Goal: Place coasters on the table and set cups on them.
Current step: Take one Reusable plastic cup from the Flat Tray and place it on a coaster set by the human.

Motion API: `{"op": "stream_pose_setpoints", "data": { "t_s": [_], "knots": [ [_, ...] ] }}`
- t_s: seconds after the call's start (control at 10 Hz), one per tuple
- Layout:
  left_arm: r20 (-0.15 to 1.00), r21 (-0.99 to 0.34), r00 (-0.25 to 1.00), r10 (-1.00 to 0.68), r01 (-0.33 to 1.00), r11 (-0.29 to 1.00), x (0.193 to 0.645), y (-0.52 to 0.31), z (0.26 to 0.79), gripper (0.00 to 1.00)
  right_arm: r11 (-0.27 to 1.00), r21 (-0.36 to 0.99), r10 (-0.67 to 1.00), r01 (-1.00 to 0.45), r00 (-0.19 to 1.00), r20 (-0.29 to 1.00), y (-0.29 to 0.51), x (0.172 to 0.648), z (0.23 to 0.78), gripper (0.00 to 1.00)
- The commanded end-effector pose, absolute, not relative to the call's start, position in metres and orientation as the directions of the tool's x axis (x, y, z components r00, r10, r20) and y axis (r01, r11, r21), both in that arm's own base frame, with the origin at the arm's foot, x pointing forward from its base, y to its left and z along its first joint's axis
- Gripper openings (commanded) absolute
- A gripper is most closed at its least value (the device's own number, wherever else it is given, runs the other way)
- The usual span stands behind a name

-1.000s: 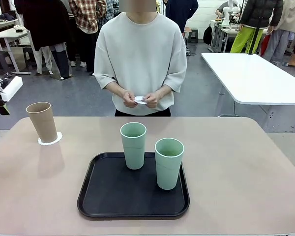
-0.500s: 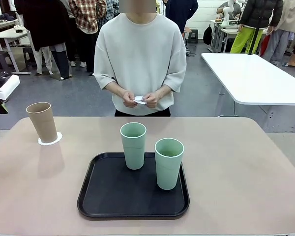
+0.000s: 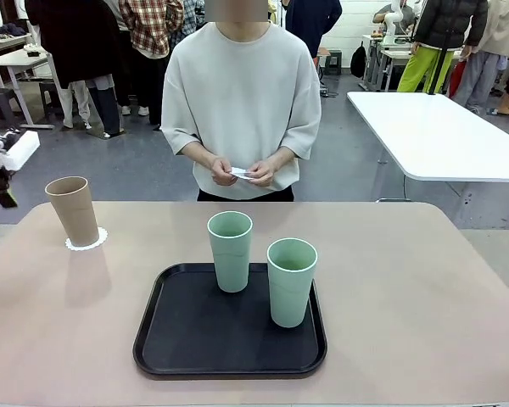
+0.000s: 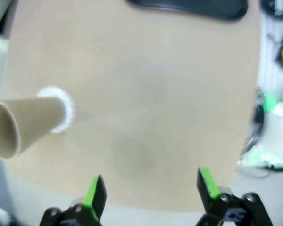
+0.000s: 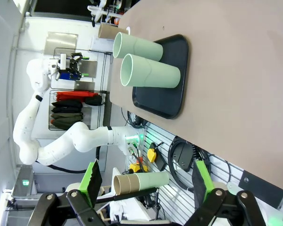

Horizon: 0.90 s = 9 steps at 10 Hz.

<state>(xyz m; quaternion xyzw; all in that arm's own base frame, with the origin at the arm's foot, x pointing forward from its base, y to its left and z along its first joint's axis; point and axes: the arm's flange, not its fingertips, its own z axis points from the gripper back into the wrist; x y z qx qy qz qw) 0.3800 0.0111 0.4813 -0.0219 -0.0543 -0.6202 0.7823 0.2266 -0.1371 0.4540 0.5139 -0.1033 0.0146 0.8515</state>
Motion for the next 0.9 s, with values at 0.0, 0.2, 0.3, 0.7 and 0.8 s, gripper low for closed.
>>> {"op": "stream_pose_setpoints", "data": {
  "t_s": [0.0, 0.2, 0.3, 0.7, 0.8],
  "knots": [
    [0.067, -0.067, 0.566, -0.822, 0.824, 0.562, 0.358, -0.029, 0.474, 1.00, 0.453, 0.879, -0.082, -0.151, 0.974, 0.210, -0.138, 0.228, 0.454, 1.00],
    [-0.042, -0.013, 0.713, -0.700, 0.700, 0.714, 0.332, -0.052, 0.483, 1.00, 0.453, 0.879, -0.082, -0.151, 0.974, 0.210, -0.138, 0.228, 0.454, 1.00],
    [-0.013, 0.050, 0.776, -0.630, 0.630, 0.775, 0.327, -0.059, 0.487, 1.00, 0.453, 0.879, -0.082, -0.151, 0.974, 0.210, -0.138, 0.228, 0.454, 1.00],
    [0.013, 0.093, 0.824, -0.566, 0.562, 0.822, 0.330, -0.055, 0.493, 1.00, 0.453, 0.879, -0.082, -0.151, 0.974, 0.210, -0.138, 0.228, 0.454, 1.00],
    [0.013, 0.093, 0.824, -0.566, 0.562, 0.822, 0.330, -0.055, 0.493, 1.00, 0.453, 0.879, -0.082, -0.151, 0.974, 0.210, -0.138, 0.228, 0.454, 1.00]
  ]
}}
